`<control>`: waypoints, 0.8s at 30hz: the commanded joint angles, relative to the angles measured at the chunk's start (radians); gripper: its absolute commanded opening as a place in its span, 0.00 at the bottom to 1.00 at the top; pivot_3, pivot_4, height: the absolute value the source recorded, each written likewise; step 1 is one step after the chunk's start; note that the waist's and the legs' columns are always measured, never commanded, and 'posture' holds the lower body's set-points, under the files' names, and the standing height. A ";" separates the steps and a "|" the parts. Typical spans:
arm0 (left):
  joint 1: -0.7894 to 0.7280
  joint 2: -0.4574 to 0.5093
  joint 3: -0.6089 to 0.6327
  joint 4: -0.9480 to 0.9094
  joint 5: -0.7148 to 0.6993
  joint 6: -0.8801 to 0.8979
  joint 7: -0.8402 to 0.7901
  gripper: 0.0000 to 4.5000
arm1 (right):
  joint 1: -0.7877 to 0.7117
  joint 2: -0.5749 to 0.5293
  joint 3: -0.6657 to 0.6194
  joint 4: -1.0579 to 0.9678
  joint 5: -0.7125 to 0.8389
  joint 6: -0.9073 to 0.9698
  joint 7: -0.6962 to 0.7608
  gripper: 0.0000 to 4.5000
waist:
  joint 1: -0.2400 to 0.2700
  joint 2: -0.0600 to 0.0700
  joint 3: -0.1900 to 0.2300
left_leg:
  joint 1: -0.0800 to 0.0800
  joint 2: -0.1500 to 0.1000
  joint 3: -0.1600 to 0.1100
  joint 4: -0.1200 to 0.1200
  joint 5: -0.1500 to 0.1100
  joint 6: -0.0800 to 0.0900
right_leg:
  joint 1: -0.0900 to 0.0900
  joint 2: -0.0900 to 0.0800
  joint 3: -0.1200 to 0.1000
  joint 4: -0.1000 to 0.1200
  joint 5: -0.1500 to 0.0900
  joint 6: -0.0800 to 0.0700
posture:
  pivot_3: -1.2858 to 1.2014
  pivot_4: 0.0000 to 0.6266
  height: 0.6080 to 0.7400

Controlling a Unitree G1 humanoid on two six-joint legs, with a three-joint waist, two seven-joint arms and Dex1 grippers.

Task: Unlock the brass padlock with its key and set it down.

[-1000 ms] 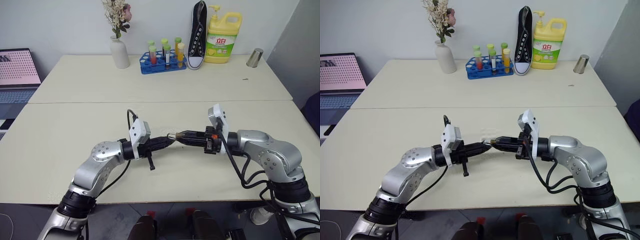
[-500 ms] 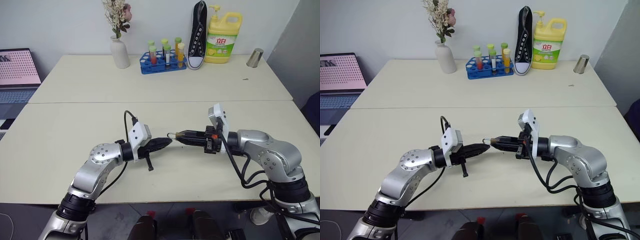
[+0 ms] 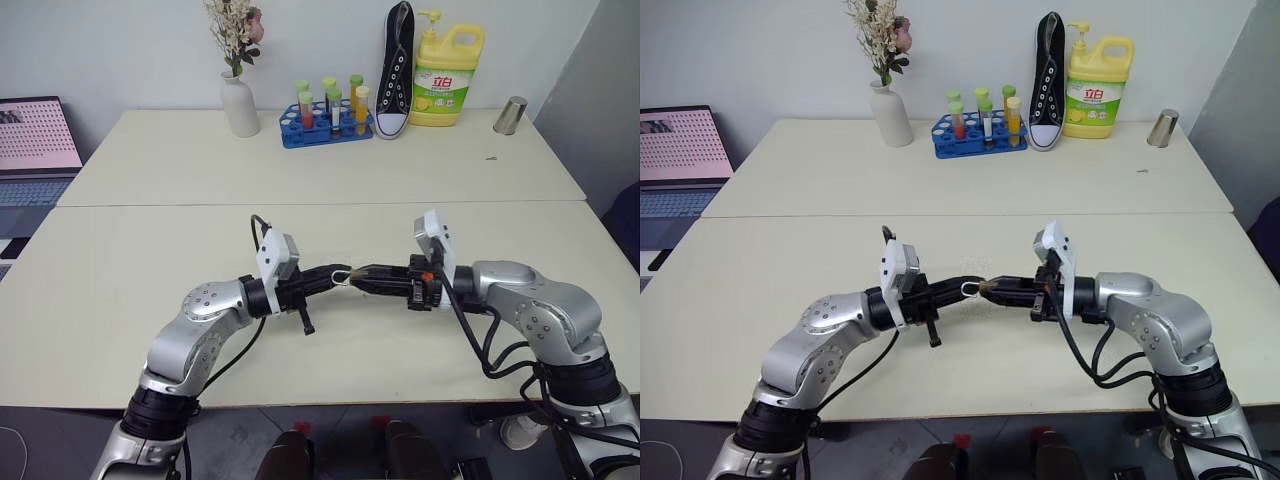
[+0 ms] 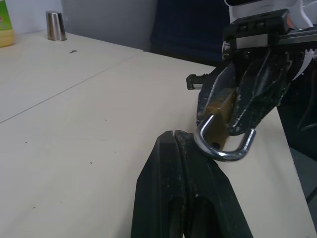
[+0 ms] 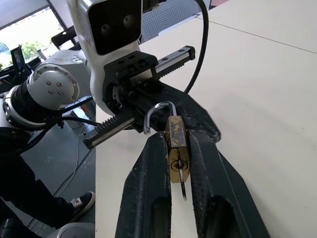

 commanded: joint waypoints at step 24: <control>-0.019 0.027 0.090 -0.118 -0.194 0.177 0.013 0.00 | 0.002 -0.017 0.004 -0.009 -0.007 -0.032 0.020 0.04 | 0.001 0.000 0.000 | 0.000 0.000 0.000 0.000 0.000 0.000 | 0.000 0.000 0.000 -0.001 0.000 0.000 | 0.52 0.24 1.00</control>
